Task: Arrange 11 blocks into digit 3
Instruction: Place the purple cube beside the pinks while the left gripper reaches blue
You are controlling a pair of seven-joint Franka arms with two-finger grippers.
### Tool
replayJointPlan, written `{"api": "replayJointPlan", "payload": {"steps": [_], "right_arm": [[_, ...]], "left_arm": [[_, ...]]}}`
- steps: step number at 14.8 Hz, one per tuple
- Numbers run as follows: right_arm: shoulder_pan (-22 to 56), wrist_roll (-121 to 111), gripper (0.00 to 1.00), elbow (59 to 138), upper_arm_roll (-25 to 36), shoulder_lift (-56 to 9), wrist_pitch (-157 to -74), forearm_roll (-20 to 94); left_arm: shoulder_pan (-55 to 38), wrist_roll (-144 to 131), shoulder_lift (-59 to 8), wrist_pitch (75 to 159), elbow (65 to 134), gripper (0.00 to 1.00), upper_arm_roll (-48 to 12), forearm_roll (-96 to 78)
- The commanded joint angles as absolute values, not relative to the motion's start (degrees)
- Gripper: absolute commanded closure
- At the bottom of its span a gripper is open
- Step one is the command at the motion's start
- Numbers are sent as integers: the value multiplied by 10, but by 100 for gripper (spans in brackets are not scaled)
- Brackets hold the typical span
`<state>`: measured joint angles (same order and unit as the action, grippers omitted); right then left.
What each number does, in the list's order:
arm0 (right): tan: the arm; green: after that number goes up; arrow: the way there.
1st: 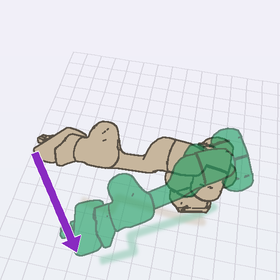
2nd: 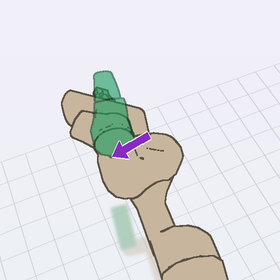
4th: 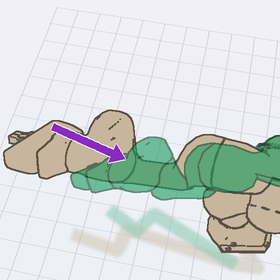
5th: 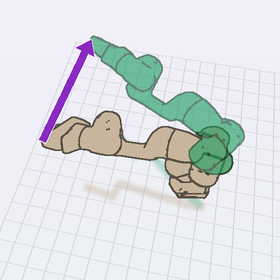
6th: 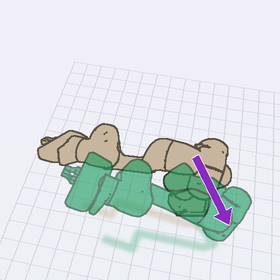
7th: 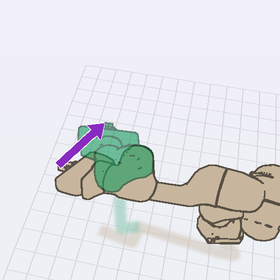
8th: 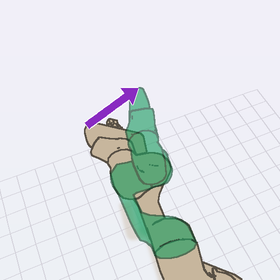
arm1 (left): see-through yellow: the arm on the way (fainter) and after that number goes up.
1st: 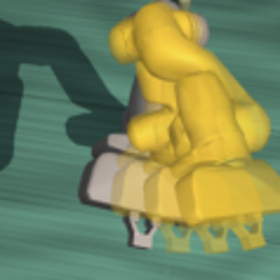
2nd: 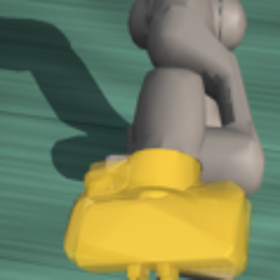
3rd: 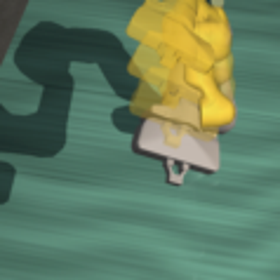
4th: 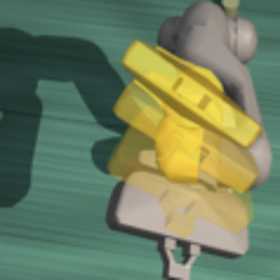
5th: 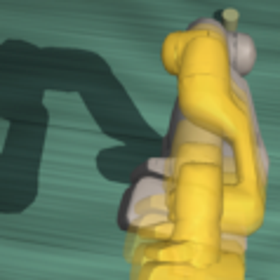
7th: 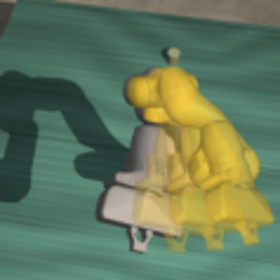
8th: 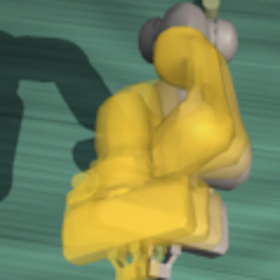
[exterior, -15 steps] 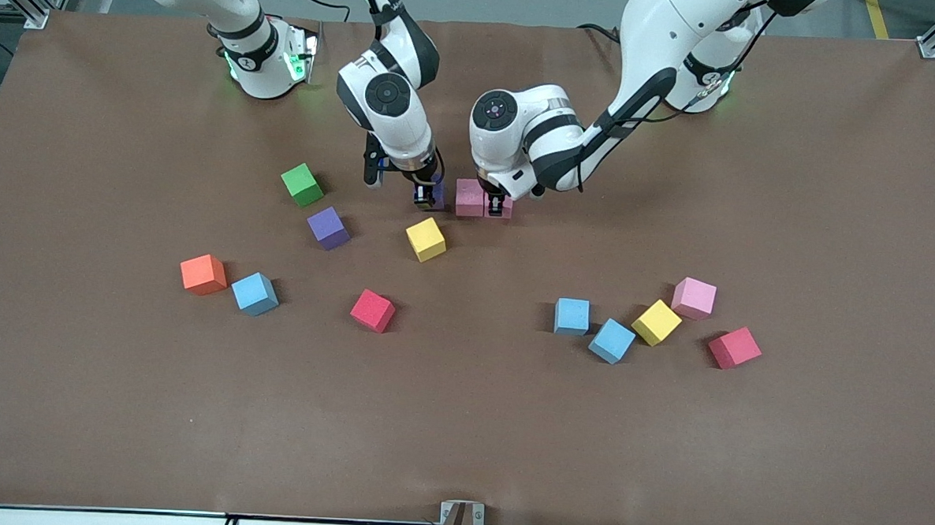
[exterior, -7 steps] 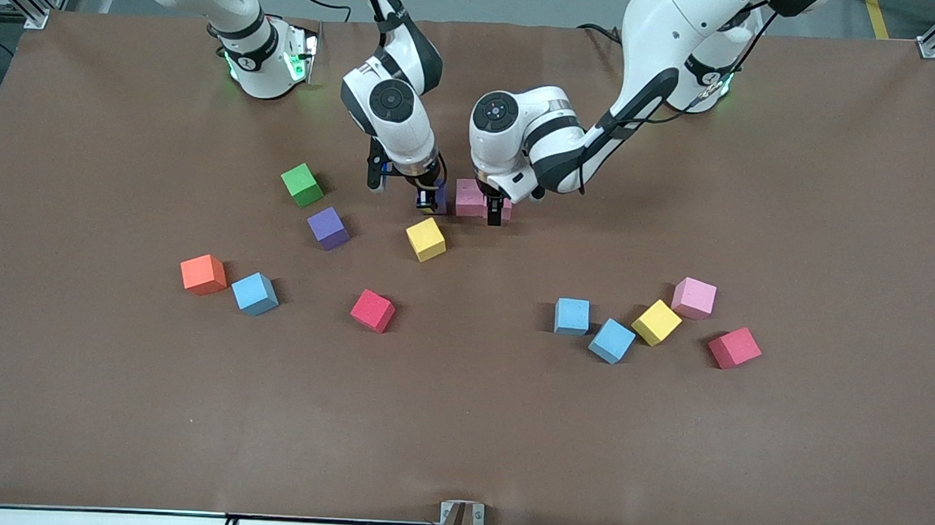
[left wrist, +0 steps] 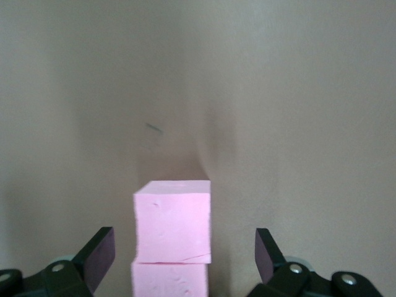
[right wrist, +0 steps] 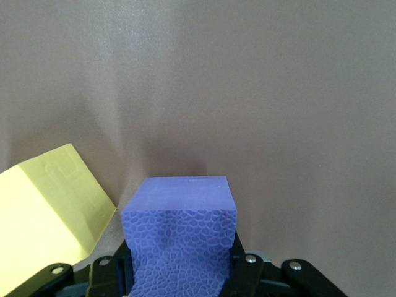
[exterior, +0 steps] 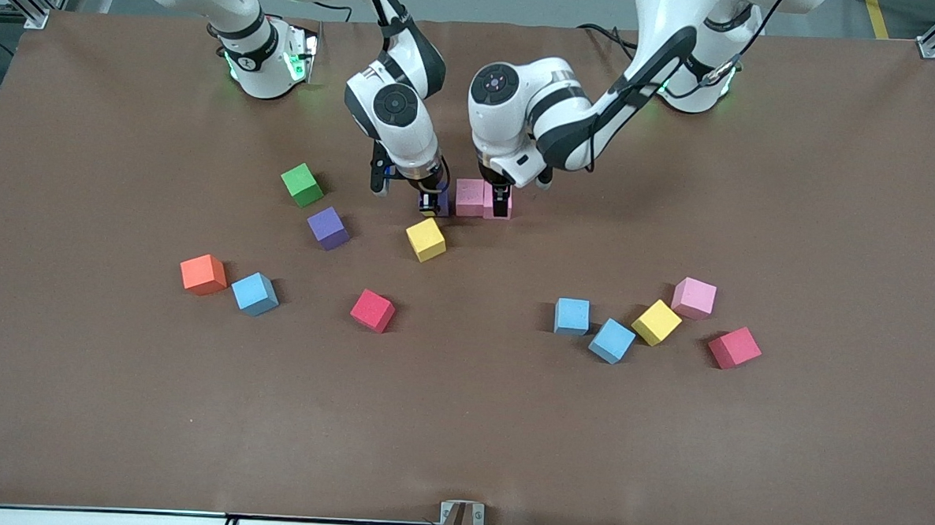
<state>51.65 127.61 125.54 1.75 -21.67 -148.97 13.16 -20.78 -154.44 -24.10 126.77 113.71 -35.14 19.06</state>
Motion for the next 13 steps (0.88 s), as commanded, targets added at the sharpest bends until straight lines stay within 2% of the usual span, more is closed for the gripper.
{"api": "replayJointPlan", "payload": {"steps": [1,6,10,13], "right_arm": [[531,1284,100,1248,23,-226,-1495,142],[540,1292,100,1246,23,-229,-1493,142],[541,1296,100,1246,23,-229,-1494,142],[541,1296,100,1246,23,-231,-1495,142]], "left_arm": [[-196,-1482,-195,1225,1155,0,-352,156],[-120,-1206,-189,1173,1106,0,-351,156],[-63,-993,-192,1172,1085,0,-348,167],[-43,-842,-231,1172,1060,0,-343,167]]}}
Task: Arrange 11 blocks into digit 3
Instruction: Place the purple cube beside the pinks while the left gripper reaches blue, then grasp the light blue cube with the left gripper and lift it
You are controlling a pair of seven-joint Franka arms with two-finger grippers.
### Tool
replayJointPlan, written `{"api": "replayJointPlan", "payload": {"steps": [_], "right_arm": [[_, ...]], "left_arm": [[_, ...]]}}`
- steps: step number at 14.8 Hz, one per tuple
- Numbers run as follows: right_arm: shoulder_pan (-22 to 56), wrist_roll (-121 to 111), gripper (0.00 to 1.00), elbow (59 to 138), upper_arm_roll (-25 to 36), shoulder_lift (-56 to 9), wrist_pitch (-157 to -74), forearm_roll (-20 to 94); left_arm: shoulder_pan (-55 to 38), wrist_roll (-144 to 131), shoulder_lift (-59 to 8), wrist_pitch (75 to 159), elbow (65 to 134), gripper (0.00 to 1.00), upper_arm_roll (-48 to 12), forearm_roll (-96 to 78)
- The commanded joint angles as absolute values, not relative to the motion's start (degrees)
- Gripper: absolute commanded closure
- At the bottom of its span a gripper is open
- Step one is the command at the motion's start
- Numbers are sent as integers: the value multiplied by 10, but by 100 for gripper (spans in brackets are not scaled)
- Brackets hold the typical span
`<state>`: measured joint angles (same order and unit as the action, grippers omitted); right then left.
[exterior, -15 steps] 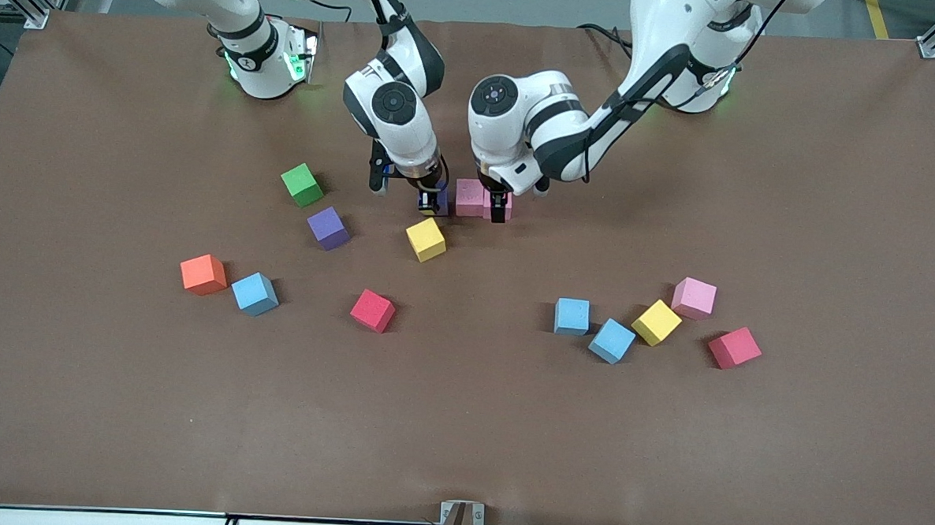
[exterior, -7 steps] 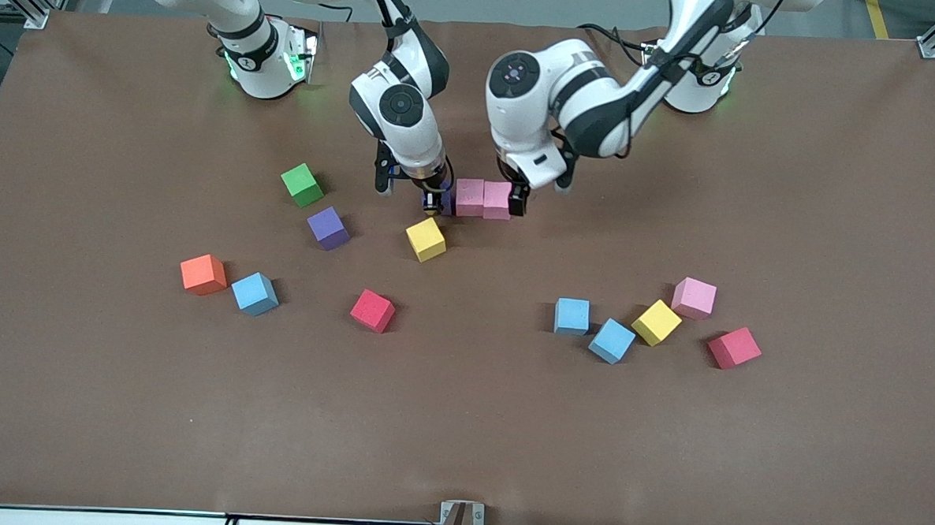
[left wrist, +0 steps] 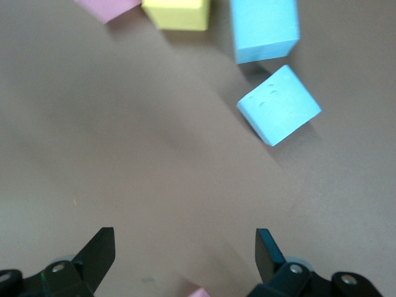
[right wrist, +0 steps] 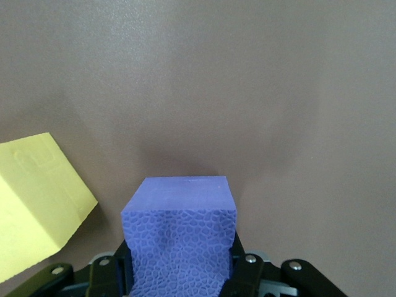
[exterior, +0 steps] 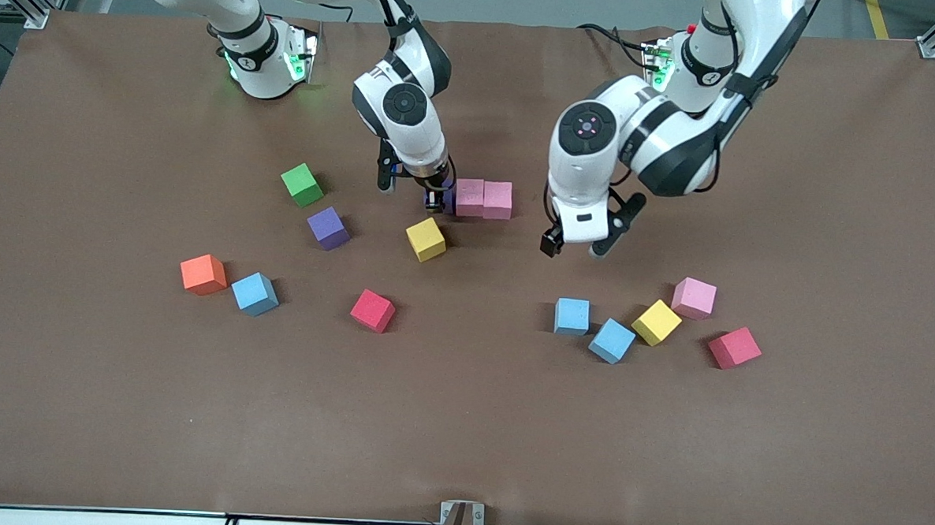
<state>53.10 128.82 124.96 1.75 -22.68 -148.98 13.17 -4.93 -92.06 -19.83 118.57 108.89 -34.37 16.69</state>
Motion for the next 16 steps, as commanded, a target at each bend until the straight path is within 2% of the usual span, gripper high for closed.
{"api": "replayJointPlan", "payload": {"steps": [1,8,10,16], "right_arm": [[540,1296,99,1246,23,-231,-1496,142],[540,1297,100,1246,24,-230,-1499,142],[540,1298,100,1246,24,-230,-1501,142],[540,1301,100,1246,24,-230,-1504,142]], "left_arm": [[-37,-812,-246,1179,1050,0,-343,172],[-20,-591,-339,1208,977,0,-338,236],[-2,-532,-358,1253,976,0,-338,242],[5,-439,-395,1288,974,0,-338,289]]}}
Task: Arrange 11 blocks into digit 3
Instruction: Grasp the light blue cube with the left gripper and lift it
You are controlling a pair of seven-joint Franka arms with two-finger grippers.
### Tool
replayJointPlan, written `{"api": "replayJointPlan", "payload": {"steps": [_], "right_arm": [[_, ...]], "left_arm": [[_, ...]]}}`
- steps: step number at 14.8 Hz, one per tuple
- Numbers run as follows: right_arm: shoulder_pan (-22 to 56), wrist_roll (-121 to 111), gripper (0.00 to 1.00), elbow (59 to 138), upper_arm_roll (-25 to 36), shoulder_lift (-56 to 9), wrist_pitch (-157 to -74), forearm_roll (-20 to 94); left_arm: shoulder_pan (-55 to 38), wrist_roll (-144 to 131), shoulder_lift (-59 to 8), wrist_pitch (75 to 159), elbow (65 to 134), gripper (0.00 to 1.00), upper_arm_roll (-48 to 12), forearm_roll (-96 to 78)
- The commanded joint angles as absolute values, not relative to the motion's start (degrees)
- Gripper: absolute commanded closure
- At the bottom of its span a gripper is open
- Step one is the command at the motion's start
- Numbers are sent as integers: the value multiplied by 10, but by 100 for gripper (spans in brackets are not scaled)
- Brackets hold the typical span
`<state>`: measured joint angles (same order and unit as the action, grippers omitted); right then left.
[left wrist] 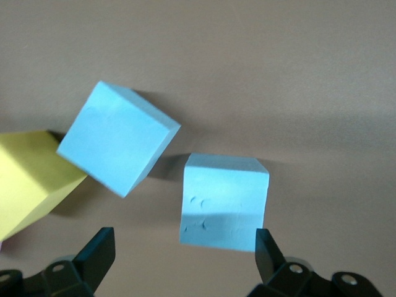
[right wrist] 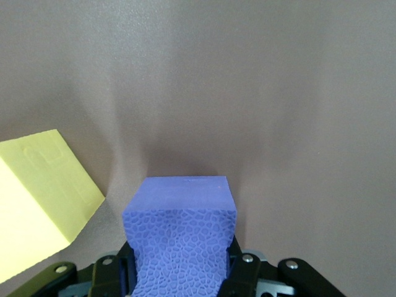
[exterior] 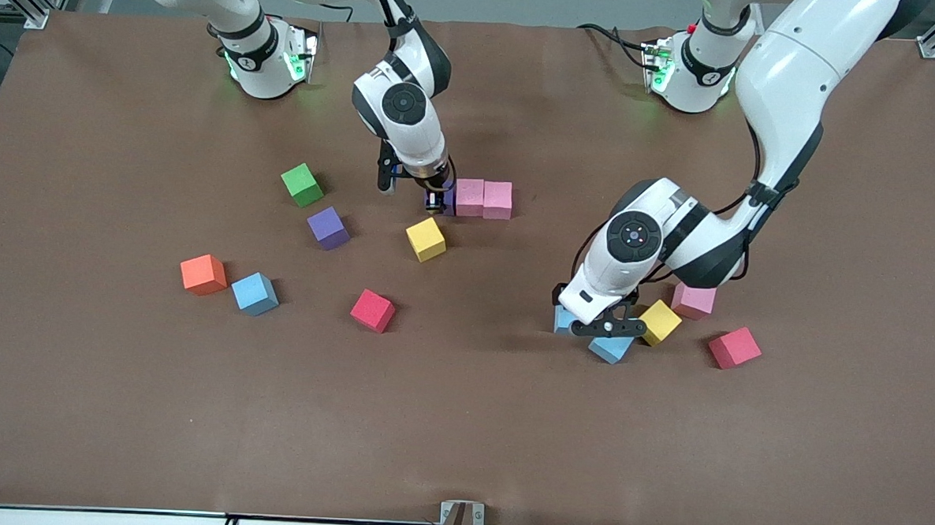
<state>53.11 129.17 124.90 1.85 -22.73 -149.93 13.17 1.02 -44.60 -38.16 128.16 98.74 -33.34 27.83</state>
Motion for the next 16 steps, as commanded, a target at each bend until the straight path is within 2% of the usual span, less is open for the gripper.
{"api": "replayJointPlan", "payload": {"steps": [1,16], "right_arm": [[540,1301,100,1246,24,-229,-1504,142],[546,1310,100,1246,24,-231,-1520,141]], "left_arm": [[4,-444,-395,1288,972,0,-338,287],[-6,-412,-440,1288,949,0,-337,296]]}}
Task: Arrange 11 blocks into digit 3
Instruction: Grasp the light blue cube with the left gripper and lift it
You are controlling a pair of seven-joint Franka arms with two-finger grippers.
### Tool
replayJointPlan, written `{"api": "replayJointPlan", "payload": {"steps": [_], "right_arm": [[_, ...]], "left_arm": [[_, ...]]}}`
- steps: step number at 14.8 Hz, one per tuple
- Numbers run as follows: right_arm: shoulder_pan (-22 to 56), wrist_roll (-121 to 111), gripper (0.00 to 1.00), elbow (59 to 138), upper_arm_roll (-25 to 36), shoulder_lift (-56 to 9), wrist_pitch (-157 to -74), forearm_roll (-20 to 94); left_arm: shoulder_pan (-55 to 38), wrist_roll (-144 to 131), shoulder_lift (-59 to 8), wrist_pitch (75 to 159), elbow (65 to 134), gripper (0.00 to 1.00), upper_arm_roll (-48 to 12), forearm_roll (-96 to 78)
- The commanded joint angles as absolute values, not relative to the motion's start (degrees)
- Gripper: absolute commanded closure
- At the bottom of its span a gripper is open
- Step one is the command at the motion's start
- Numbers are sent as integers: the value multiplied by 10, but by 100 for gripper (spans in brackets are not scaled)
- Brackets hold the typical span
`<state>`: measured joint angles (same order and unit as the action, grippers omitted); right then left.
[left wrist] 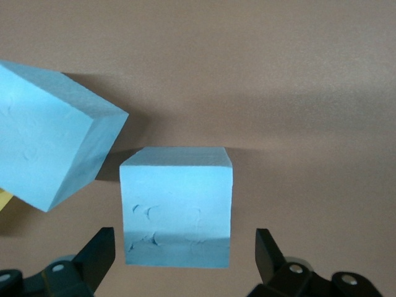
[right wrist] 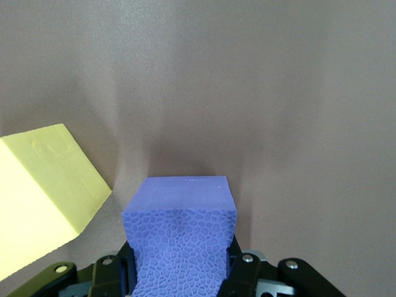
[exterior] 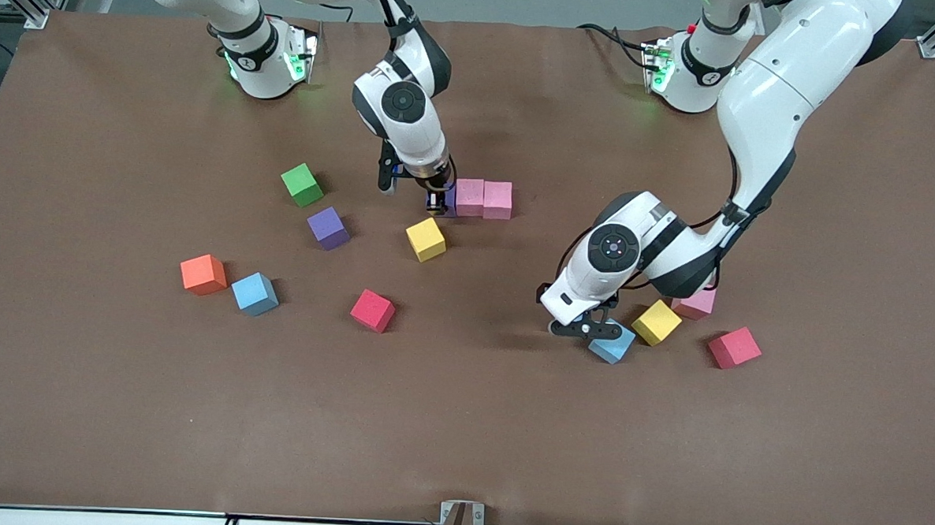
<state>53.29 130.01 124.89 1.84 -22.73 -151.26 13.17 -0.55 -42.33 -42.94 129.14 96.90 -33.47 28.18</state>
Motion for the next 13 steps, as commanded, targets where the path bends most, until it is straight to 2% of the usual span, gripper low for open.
{"api": "replayJointPlan", "payload": {"steps": [1,10,13], "right_arm": [[546,1310,100,1246,24,-231,-1520,141],[552,1310,100,1246,24,-240,-1523,141],[552,1310,100,1246,25,-244,-1527,141]], "left_arm": [[-6,-412,-447,1288,947,0,-337,295],[-8,-413,-466,1289,927,0,-328,320],[-8,-417,-471,1289,924,10,-328,319]]}}
